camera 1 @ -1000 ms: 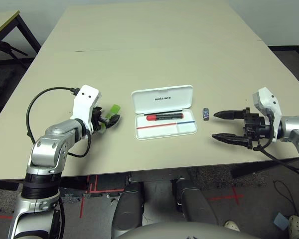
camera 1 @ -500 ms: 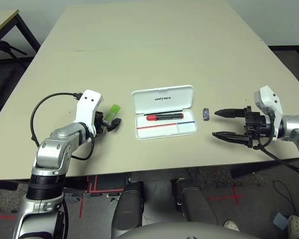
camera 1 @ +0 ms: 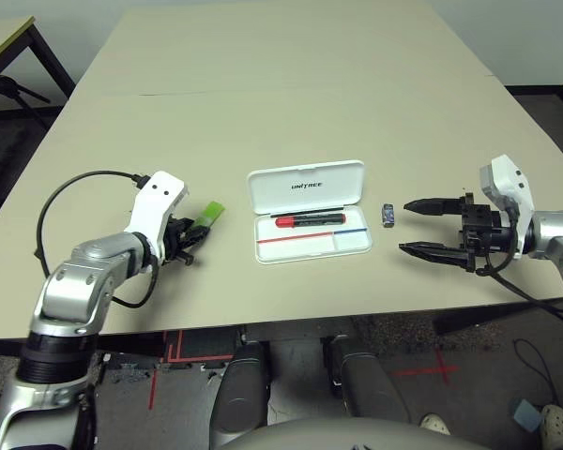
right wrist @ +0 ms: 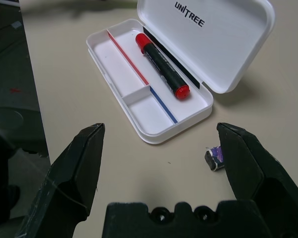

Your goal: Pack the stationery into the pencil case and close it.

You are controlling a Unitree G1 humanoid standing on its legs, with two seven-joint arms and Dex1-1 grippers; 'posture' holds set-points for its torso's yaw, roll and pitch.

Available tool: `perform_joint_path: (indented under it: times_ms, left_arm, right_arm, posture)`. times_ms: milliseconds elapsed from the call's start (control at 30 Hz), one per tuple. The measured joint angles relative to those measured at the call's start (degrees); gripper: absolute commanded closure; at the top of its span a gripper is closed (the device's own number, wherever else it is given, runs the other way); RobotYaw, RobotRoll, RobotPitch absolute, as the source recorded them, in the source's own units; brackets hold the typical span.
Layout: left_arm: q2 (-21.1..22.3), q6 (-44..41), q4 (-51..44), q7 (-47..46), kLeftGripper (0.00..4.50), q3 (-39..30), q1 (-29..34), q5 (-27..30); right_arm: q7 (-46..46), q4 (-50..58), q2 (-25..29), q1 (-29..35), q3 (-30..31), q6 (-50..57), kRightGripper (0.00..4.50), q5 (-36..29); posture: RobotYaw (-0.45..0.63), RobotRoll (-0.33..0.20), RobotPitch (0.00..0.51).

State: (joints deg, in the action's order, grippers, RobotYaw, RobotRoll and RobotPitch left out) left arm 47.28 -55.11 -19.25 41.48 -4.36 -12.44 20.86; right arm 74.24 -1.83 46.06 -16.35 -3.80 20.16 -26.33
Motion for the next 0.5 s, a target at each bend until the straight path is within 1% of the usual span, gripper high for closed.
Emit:
perform_joint_path:
  times_ms: [100, 200, 333, 433, 500]
  left_arm:
    - [4.3, 1.6, -2.3, 5.8, 3.40, 0.9, -0.9, 1.8]
    - [5.8, 2.2, -4.3, 9.6, 3.40, 2.9, -2.8, 3.4]
    - [5.2, 3.0, -7.4, 12.1, 3.40, 6.7, -5.9, 5.0]
    - [3.6, 4.6, -7.1, 12.2, 3.40, 10.1, -8.9, 4.4]
    - [2.0, 6.5, -6.5, 12.2, 3.40, 13.4, -11.0, 2.9]
  right_arm:
    - [0.7, -0.5, 0.1, -0.2, 0.3, 0.0, 0.00, 0.0]
    - [0.9, -0.8, 0.1, -0.4, 0.6, 0.0, 0.00, 0.1]
    - [1.0, -1.2, 0.1, -0.8, 0.7, -0.2, 0.00, 0.1]
    - [1.2, -1.9, 0.3, -0.9, 0.8, -0.7, 0.00, 0.7]
    - [1.4, -2.5, 0.3, -0.9, 0.8, -0.9, 0.00, 1.0]
  posture:
    - [0.01, 0.000, 0.142]
    - [0.00, 0.000, 0.140]
    - [0.00, 0.000, 0.140]
    - [0.00, 0.000, 0.142]
    - [0.00, 0.000, 0.143]
